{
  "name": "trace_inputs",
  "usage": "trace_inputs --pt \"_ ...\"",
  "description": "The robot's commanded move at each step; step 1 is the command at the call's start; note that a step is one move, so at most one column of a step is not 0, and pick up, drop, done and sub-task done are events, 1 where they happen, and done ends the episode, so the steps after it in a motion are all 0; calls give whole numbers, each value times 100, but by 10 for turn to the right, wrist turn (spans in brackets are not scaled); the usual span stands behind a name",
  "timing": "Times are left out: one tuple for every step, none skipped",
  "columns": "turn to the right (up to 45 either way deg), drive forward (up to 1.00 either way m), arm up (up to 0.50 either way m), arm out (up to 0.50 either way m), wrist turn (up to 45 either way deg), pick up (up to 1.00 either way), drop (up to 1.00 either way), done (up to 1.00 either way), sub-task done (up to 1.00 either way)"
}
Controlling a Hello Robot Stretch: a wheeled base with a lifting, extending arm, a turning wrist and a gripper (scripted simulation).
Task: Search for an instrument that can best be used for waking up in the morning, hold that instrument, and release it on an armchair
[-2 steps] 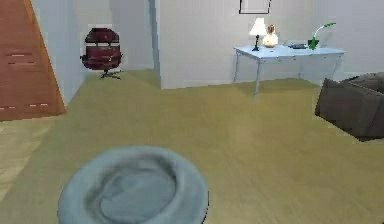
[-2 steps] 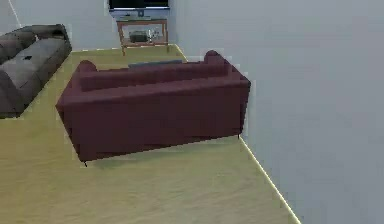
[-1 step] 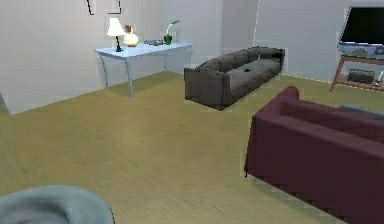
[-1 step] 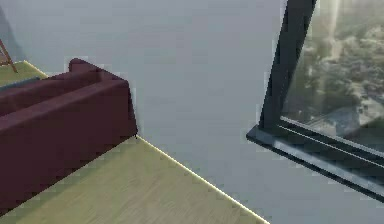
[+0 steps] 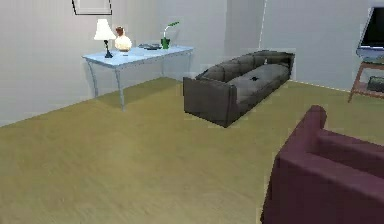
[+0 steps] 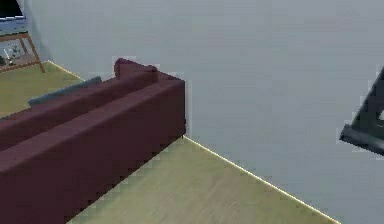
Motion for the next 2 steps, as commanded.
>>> trace_inputs --pt "0 65 0 0 0 0 0 0 0" --pt "-450 0 0 0 0 0 0 0 0"
